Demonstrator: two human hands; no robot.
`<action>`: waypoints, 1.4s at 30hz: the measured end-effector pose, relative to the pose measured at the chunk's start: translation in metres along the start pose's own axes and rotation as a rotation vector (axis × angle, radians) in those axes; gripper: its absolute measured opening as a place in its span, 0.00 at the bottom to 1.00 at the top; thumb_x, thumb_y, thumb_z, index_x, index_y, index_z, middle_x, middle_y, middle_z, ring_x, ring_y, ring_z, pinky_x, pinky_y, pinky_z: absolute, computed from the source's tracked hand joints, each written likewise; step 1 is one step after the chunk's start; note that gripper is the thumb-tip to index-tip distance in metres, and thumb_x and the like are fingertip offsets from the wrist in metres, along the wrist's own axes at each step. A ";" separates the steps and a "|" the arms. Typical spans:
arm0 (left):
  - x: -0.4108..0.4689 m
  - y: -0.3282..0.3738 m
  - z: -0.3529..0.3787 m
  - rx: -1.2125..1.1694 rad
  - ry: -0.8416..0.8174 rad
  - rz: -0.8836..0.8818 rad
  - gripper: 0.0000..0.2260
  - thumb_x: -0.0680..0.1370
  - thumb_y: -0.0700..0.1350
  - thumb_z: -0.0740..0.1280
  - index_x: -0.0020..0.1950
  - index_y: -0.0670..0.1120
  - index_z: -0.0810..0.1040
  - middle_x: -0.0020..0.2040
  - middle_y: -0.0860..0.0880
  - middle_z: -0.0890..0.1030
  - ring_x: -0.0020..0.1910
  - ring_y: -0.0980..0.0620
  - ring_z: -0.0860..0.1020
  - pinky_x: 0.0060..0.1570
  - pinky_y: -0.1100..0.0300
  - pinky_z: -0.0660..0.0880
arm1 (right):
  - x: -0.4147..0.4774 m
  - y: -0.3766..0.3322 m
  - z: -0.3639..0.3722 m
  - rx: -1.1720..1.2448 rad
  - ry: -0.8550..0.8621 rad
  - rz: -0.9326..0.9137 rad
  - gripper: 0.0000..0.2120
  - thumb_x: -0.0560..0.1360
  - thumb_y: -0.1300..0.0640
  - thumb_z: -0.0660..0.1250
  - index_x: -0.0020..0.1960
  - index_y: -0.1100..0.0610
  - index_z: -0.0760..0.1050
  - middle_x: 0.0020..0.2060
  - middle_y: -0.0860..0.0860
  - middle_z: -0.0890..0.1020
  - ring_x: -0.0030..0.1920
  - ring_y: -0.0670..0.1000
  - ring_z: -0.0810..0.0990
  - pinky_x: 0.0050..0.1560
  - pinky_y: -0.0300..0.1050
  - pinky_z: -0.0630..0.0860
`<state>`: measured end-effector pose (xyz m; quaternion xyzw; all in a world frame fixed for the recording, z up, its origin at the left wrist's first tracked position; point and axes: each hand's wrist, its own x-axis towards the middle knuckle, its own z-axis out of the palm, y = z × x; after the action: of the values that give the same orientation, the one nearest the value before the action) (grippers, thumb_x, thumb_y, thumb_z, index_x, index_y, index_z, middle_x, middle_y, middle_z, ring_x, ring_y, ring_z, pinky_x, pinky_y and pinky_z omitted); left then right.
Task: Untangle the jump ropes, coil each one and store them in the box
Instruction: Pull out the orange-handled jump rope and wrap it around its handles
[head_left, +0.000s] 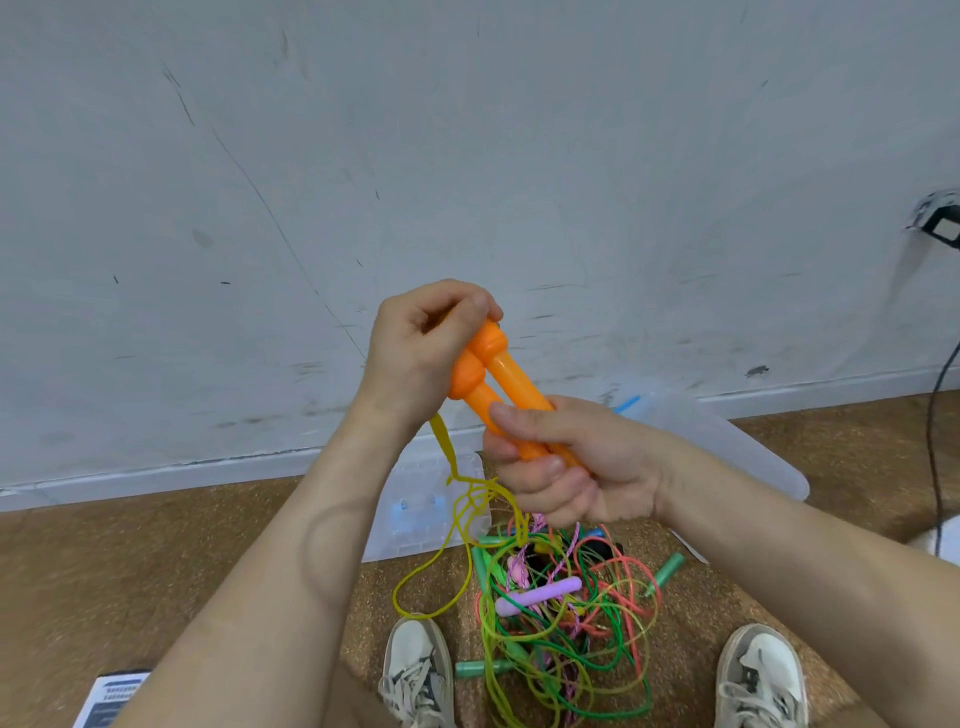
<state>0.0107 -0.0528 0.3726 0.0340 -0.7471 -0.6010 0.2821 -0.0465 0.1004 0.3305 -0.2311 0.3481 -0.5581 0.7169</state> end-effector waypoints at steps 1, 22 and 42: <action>0.001 0.000 -0.001 -0.056 -0.007 -0.037 0.10 0.75 0.47 0.63 0.42 0.42 0.80 0.36 0.46 0.81 0.35 0.50 0.80 0.36 0.60 0.76 | 0.003 0.001 0.004 -0.026 0.071 -0.033 0.14 0.71 0.45 0.70 0.38 0.54 0.71 0.23 0.45 0.63 0.20 0.39 0.59 0.19 0.29 0.54; -0.015 -0.011 0.058 1.563 -0.555 0.183 0.13 0.77 0.36 0.58 0.61 0.40 0.69 0.55 0.42 0.74 0.52 0.41 0.76 0.41 0.54 0.63 | 0.005 -0.022 -0.025 -1.498 1.400 -0.108 0.05 0.74 0.60 0.64 0.45 0.57 0.67 0.37 0.52 0.72 0.40 0.59 0.72 0.37 0.46 0.62; -0.012 0.010 0.017 1.136 -0.770 0.016 0.08 0.69 0.49 0.69 0.47 0.53 0.77 0.39 0.53 0.80 0.37 0.55 0.74 0.36 0.59 0.70 | -0.007 -0.005 -0.009 -1.961 0.840 0.100 0.15 0.75 0.39 0.62 0.52 0.49 0.75 0.45 0.53 0.81 0.48 0.58 0.80 0.39 0.45 0.69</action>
<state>0.0164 -0.0305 0.3754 -0.0448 -0.9937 -0.0833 -0.0607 -0.0575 0.1064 0.3301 -0.4817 0.8732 -0.0395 0.0627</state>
